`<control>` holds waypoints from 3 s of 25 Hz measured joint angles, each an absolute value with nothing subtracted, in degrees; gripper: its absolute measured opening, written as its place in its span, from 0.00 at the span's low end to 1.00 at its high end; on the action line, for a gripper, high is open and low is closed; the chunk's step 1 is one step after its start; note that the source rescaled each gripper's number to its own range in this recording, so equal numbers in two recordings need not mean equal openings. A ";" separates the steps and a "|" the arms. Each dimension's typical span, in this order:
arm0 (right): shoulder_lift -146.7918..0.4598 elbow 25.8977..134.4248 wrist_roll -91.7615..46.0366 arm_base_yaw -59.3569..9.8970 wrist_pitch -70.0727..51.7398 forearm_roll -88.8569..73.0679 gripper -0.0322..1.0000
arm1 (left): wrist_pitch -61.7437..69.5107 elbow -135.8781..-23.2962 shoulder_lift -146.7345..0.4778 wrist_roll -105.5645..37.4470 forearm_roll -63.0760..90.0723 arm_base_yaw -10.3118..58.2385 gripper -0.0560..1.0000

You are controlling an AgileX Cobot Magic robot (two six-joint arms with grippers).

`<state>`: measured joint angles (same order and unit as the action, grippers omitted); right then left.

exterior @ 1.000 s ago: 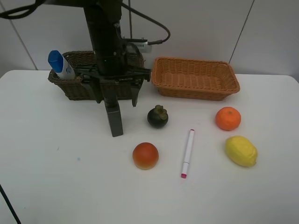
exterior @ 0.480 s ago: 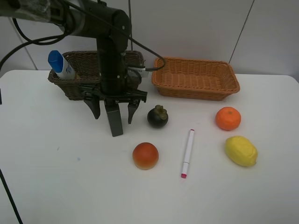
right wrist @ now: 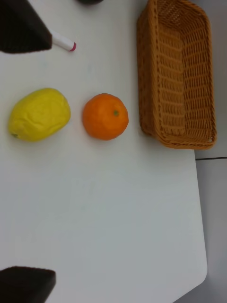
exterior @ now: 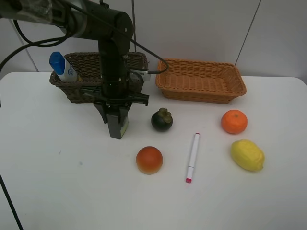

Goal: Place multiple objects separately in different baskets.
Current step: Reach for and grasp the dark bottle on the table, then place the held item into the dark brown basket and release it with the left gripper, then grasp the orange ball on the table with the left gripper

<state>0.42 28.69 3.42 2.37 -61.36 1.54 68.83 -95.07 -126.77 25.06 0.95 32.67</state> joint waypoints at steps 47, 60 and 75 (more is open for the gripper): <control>0.42 28.69 3.42 2.37 -61.36 1.44 1.00 | 68.71 -115.33 -121.40 14.77 8.07 18.14 0.92; 0.42 28.69 3.42 2.37 -61.36 1.44 1.00 | 68.83 -95.49 -120.39 10.85 9.21 39.15 0.92; 0.42 28.69 3.42 2.37 -61.36 1.44 1.00 | 59.38 -85.47 -120.86 6.03 4.61 50.92 0.92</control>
